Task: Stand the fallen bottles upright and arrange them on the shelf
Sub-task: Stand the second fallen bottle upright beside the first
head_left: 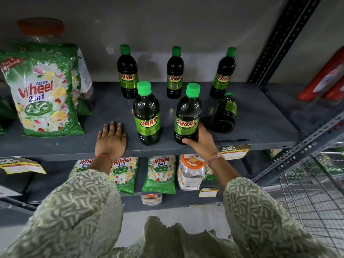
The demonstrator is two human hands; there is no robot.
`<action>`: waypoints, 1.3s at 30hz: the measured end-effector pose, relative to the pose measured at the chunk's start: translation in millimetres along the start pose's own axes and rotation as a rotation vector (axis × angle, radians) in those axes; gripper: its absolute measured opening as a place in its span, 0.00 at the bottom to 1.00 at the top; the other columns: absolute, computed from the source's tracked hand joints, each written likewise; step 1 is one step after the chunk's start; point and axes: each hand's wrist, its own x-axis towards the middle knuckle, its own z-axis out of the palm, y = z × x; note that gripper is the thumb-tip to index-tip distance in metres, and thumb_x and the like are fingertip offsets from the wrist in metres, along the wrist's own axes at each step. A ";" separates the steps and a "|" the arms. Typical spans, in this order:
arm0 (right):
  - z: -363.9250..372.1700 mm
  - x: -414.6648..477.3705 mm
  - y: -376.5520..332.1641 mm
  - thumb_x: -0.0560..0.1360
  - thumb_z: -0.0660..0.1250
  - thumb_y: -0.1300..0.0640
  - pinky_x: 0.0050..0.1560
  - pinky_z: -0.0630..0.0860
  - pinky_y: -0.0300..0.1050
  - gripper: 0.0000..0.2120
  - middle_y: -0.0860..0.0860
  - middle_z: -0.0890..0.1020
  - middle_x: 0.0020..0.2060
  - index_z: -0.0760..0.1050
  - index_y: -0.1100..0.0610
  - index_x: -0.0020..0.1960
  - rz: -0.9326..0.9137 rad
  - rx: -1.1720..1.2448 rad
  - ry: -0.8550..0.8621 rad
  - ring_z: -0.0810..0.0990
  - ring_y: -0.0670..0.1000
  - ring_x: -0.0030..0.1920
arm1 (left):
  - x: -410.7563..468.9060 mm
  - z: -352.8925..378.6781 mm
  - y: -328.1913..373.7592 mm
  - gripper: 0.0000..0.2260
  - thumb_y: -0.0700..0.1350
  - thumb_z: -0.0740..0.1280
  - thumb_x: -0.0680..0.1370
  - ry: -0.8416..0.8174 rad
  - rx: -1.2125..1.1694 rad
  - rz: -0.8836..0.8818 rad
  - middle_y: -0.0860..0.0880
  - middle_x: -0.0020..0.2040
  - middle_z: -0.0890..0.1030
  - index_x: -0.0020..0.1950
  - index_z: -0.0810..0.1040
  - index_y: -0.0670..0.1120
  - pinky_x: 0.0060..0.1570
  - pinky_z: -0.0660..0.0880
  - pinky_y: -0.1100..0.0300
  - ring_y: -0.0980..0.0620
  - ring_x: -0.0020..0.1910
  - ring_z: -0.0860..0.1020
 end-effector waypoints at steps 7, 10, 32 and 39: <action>-0.9 -0.2 1.0 0.67 0.73 0.62 0.64 0.69 0.48 0.32 0.59 0.76 0.62 0.64 0.61 0.67 -0.001 -0.018 -0.026 0.73 0.57 0.63 | -1.2 -0.8 0.9 0.23 0.49 0.48 0.80 -0.018 -0.025 -0.016 0.42 0.77 0.52 0.75 0.51 0.45 0.75 0.48 0.47 0.41 0.76 0.49; -0.5 -1.1 1.8 0.67 0.73 0.62 0.66 0.68 0.51 0.34 0.58 0.75 0.63 0.62 0.60 0.68 0.010 0.016 -0.032 0.72 0.56 0.65 | -3.3 -1.5 1.9 0.23 0.49 0.47 0.80 -0.027 -0.037 -0.017 0.42 0.78 0.51 0.75 0.50 0.45 0.75 0.48 0.47 0.42 0.76 0.48; -80.1 71.3 16.2 0.52 0.72 0.35 0.51 0.79 0.51 0.39 0.55 0.82 0.52 0.75 0.57 0.56 0.601 0.073 0.284 0.81 0.58 0.49 | -27.8 14.4 39.1 0.22 0.48 0.49 0.80 0.050 -0.039 -0.105 0.47 0.77 0.55 0.74 0.54 0.47 0.74 0.48 0.46 0.42 0.76 0.50; -46.7 21.2 12.3 0.67 0.70 0.44 0.58 0.72 0.53 0.35 0.62 0.75 0.57 0.64 0.65 0.63 0.180 0.040 0.512 0.74 0.61 0.58 | -29.0 16.6 44.1 0.22 0.47 0.50 0.80 0.103 -0.049 -0.128 0.47 0.77 0.58 0.74 0.56 0.46 0.74 0.50 0.46 0.42 0.76 0.52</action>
